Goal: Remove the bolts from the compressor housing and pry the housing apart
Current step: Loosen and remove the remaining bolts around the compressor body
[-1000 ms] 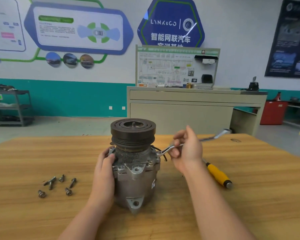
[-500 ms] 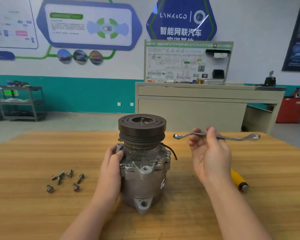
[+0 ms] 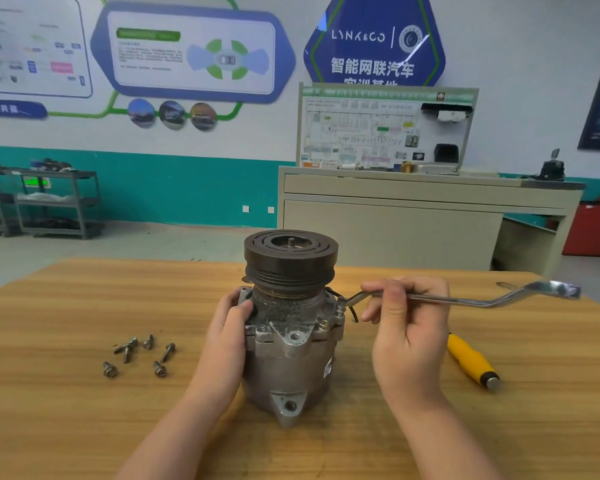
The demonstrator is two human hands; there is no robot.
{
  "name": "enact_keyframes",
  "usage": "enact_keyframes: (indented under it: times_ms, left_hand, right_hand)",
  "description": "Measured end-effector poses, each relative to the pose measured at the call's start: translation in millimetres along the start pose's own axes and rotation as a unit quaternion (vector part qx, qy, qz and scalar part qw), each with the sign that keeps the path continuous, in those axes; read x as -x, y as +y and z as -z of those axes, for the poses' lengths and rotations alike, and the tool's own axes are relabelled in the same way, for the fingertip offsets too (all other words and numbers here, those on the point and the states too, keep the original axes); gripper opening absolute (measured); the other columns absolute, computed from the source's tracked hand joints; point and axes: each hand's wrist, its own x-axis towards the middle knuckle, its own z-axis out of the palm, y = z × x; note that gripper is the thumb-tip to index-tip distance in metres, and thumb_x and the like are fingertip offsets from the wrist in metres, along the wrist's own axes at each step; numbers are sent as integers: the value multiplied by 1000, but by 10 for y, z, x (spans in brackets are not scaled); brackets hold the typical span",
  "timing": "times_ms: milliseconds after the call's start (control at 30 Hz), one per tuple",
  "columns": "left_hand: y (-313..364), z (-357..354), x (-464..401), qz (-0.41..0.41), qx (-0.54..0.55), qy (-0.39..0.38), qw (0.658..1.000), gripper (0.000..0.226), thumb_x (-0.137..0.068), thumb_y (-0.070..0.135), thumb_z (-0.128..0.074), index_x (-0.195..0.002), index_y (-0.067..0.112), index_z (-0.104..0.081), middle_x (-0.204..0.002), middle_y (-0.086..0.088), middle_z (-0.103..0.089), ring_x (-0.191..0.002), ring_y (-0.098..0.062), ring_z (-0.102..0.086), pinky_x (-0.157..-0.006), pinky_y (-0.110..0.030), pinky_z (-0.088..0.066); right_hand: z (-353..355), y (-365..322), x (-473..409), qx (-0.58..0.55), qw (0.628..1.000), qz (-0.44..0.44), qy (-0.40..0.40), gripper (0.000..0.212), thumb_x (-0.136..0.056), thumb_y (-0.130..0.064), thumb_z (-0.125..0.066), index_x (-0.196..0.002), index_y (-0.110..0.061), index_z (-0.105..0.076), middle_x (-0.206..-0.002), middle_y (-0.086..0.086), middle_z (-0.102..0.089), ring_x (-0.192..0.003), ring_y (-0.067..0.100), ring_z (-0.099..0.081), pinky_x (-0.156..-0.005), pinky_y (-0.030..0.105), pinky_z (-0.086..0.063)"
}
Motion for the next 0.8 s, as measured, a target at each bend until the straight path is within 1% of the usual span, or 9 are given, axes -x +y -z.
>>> enact_keyframes:
  times_ms: [167,267,300,400,467,533,633,733,800]
  left_hand:
    - [29,3,36,-13,-3,-10,1000,23,-102,23,-42,-103,38,-60,-94,15,-75,-88,-2,-70,-78,-30,-48]
    - [42,-8,52,-16,-9,-17,1000,22,-102,24,-42,-108,37,-58,-95,16,-75,-89,-1,-69,-78,-28,-48]
    - [47,-14,54,-18,-11,-19,1000,22,-102,25,-42,-110,37,-59,-97,14,-75,-91,-2,-69,-79,-28,-49]
    - [50,-15,55,-21,-14,-15,1000,23,-102,24,-42,-108,37,-59,-96,15,-75,-91,-1,-69,-79,-28,-49]
    - [54,-14,60,-20,-15,-13,1000,22,-102,25,-42,-107,37,-59,-94,17,-74,-89,1,-69,-79,-28,-48]
    - [55,-11,63,-19,-20,-14,1000,22,-102,26,-42,-106,38,-59,-92,21,-74,-87,3,-68,-78,-28,-47]
    - [49,-6,61,-10,-21,-15,1000,21,-102,28,-42,-104,42,-58,-92,20,-74,-89,3,-68,-78,-26,-47]
    - [47,-7,59,-3,-20,-11,1000,21,-102,29,-43,-108,42,-58,-101,14,-73,-99,-4,-67,-81,-27,-49]
    - [41,-4,52,-1,-19,-10,1000,22,-101,29,-43,-105,43,-59,-96,18,-74,-96,-3,-67,-82,-28,-49]
  right_hand:
    - [-37,-10,48,10,999,28,-10,10,-101,-44,-41,-99,-48,-49,-81,-5,-63,-60,5,-58,-61,15,-47]
    - [-113,-5,130,70,994,84,-16,23,-103,-37,-39,-98,-19,-51,-81,-6,-58,-69,-1,-56,-66,10,-46]
    - [-150,-8,164,94,990,106,-15,24,-104,-35,-38,-99,-14,-50,-81,-6,-57,-69,1,-56,-65,10,-46]
    - [-251,-38,257,147,981,123,5,24,-104,-36,-37,-99,-16,-49,-78,1,-61,-65,14,-59,-59,26,-51]
    - [-292,-77,285,110,989,92,29,19,-104,-38,-35,-99,-24,-47,-79,0,-58,-69,12,-58,-63,25,-50]
    - [-311,-139,244,4,996,5,91,9,-103,-34,-36,-97,-32,-42,-77,4,-59,-66,13,-55,-63,26,-46]
    - [-228,-51,71,-143,946,-196,217,12,-101,-19,-35,-92,-23,-43,-62,-1,-60,-48,11,-45,-44,20,-35]
    - [-71,179,-194,-231,857,-424,179,17,-105,-13,-33,-97,-13,-49,-57,2,-59,-38,11,-41,-38,18,-34]
    - [-25,270,-284,-288,791,-524,133,17,-105,-17,-37,-102,-8,-51,-58,3,-63,-42,10,-48,-40,20,-42]
